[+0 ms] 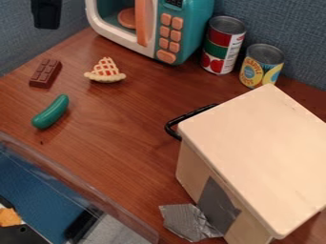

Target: Open the drawer

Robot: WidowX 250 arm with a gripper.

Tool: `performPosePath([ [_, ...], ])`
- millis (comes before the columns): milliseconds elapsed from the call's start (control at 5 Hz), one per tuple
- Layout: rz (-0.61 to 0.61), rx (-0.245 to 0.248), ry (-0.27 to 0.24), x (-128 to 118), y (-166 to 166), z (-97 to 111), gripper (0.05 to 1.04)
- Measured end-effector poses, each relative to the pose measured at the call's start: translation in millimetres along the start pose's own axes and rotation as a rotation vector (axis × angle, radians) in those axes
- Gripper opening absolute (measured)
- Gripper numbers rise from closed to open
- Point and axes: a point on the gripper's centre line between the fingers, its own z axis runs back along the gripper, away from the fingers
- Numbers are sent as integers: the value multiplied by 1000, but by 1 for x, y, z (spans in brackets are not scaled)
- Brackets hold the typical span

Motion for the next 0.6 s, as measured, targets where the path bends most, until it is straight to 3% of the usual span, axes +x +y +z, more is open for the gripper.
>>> performPosePath([
  [200,4,-21,15,2,1,-8,999],
  [400,-8,20,62,27,-13,-20,999],
  [600,-43,34,61,44,-23,-26,999],
])
